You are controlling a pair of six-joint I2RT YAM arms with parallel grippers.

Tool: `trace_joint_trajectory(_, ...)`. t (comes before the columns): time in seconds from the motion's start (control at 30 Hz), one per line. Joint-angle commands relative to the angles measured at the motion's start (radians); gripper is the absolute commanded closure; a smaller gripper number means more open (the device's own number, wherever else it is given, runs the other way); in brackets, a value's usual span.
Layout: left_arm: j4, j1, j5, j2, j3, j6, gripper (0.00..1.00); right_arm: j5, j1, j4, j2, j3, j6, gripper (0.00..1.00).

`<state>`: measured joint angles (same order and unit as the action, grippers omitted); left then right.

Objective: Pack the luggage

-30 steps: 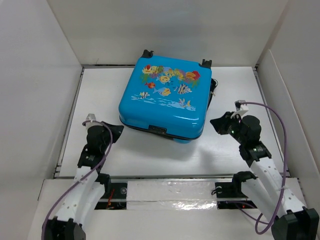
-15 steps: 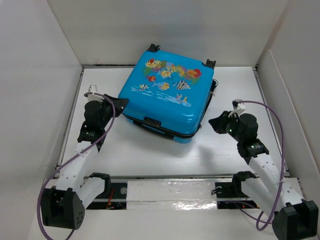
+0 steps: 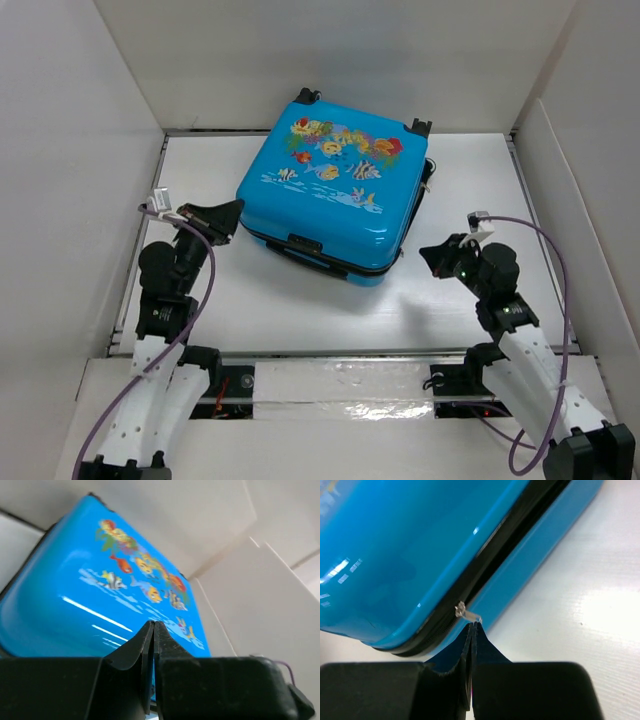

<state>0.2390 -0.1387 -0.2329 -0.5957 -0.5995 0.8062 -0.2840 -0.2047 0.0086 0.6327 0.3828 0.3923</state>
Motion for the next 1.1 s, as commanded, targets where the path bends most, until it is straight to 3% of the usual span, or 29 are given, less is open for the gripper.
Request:
trace_joint_trajectory(0.0,0.125,-0.006,-0.143,-0.035,0.061,-0.047,1.0,-0.062,-0.01,0.053,0.002,-0.021,0.002,0.98)
trace_joint_trajectory(0.13,0.218,-0.019,-0.161,-0.067,0.015,-0.044,1.0,-0.129,-0.01,0.119,0.002,-0.08,0.014,0.92)
trace_joint_trajectory(0.27,0.166,-0.306,0.059,-0.185,-0.152,-0.157,1.0,-0.126,-0.01,0.159,0.007,-0.097,0.007,0.88)
trace_joint_trajectory(0.3,0.167,-0.429,0.213,-0.205,-0.167,-0.192,1.0,-0.109,-0.01,0.16,0.009,-0.097,0.005,0.86)
trace_joint_trajectory(0.37,0.181,-0.565,0.395,-0.204,-0.183,-0.249,1.0,-0.092,-0.01,0.137,0.007,-0.085,-0.003,0.83)
trace_joint_trajectory(0.4,0.154,-0.731,0.55,-0.229,-0.218,-0.33,1.0,-0.081,-0.01,0.14,0.005,-0.088,-0.004,0.82)
trace_joint_trajectory(0.43,0.137,-0.83,0.655,-0.249,-0.226,-0.364,1.0,-0.086,-0.01,0.151,0.008,-0.096,-0.003,0.8)
trace_joint_trajectory(0.47,0.132,-0.931,0.764,-0.259,-0.22,-0.392,1.0,-0.087,-0.01,0.175,0.012,-0.108,0.005,0.79)
trace_joint_trajectory(0.5,0.135,-1.023,0.991,-0.244,-0.197,-0.406,1.0,-0.11,-0.01,0.182,0.021,-0.111,-0.003,0.78)
trace_joint_trajectory(0.53,0.138,-1.144,1.067,-0.215,-0.124,-0.394,1.0,-0.128,-0.01,0.201,0.028,-0.119,-0.006,0.78)
trace_joint_trajectory(0.6,0.122,-1.191,1.098,-0.103,-0.039,-0.383,1.0,-0.156,-0.019,0.274,0.064,-0.131,-0.004,0.77)
trace_joint_trajectory(0.73,-0.106,-1.21,1.066,-0.041,0.107,-0.155,1.0,-0.138,-0.019,0.277,0.111,-0.111,-0.035,0.67)
trace_joint_trajectory(0.83,-0.203,-1.234,1.066,-0.052,0.182,0.054,1.0,-0.132,-0.019,0.31,0.142,-0.113,-0.038,0.66)
trace_joint_trajectory(0.87,-0.202,-1.234,1.063,-0.05,0.199,0.103,0.94,-0.126,-0.019,0.312,0.15,-0.113,-0.043,0.66)
trace_joint_trajectory(0.9,-0.173,-1.234,1.064,-0.044,0.216,0.113,0.76,-0.119,-0.019,0.318,0.153,-0.113,-0.043,0.66)
trace_joint_trajectory(0.93,-0.153,-1.234,1.066,-0.049,0.245,0.117,0.68,-0.121,-0.019,0.329,0.159,-0.116,-0.043,0.66)
trace_joint_trajectory(1.03,-0.139,-1.202,1.051,-0.107,0.238,0.129,0.52,-0.129,-0.019,0.361,0.185,-0.113,-0.047,0.65)
trace_joint_trajectory(1.07,-0.141,-1.202,1.043,-0.124,0.231,0.134,0.5,-0.132,-0.028,0.363,0.206,-0.104,-0.053,0.65)
